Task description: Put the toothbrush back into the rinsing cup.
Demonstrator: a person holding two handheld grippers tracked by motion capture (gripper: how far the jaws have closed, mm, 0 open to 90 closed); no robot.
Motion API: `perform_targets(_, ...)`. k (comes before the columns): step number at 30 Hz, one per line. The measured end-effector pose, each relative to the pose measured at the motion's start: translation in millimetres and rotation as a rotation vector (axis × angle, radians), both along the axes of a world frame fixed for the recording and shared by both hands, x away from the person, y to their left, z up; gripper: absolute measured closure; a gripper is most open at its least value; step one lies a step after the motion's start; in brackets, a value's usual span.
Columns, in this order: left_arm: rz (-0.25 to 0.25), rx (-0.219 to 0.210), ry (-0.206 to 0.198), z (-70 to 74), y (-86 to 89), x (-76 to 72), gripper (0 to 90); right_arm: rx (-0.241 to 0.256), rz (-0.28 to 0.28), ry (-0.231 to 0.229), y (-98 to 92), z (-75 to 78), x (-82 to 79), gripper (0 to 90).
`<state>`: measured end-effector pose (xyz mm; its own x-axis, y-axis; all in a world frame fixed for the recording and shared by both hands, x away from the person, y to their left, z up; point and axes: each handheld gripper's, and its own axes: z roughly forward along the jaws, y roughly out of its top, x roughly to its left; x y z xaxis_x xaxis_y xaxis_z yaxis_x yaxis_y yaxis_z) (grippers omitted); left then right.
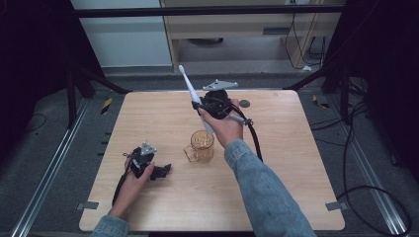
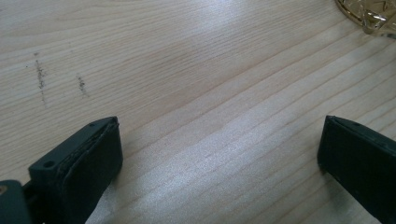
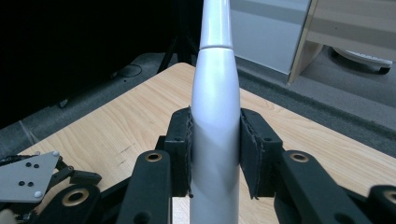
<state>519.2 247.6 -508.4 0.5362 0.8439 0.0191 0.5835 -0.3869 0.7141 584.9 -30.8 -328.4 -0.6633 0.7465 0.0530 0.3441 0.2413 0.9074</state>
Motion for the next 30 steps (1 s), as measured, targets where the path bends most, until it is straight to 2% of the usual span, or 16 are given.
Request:
perform_targets(7, 0.0, 0.0, 0.0, 0.0, 0.0, 0.0, 0.0, 0.013, 0.005, 0.012, 2.6, -2.4, -0.2, 66.6)
perform_targets(17, 0.0, 0.0, 0.0, 0.0, 0.0, 0.0, 0.0, 0.045, 0.03, -0.007, 10.8, -2.5, -7.1, 66.6)
perform_targets(23, 0.0, 0.0, 0.0, 0.0, 0.0, 0.0, 0.0, 0.047, 0.04, -0.001, 16.2, -8.6, -9.4, 66.5)
perform_targets(30, 0.002, -0.003, 0.002, -0.1, -0.2, -0.1, 0.0, 0.034, 0.046, 0.034, 17.3, -21.3, -7.7, 66.6)
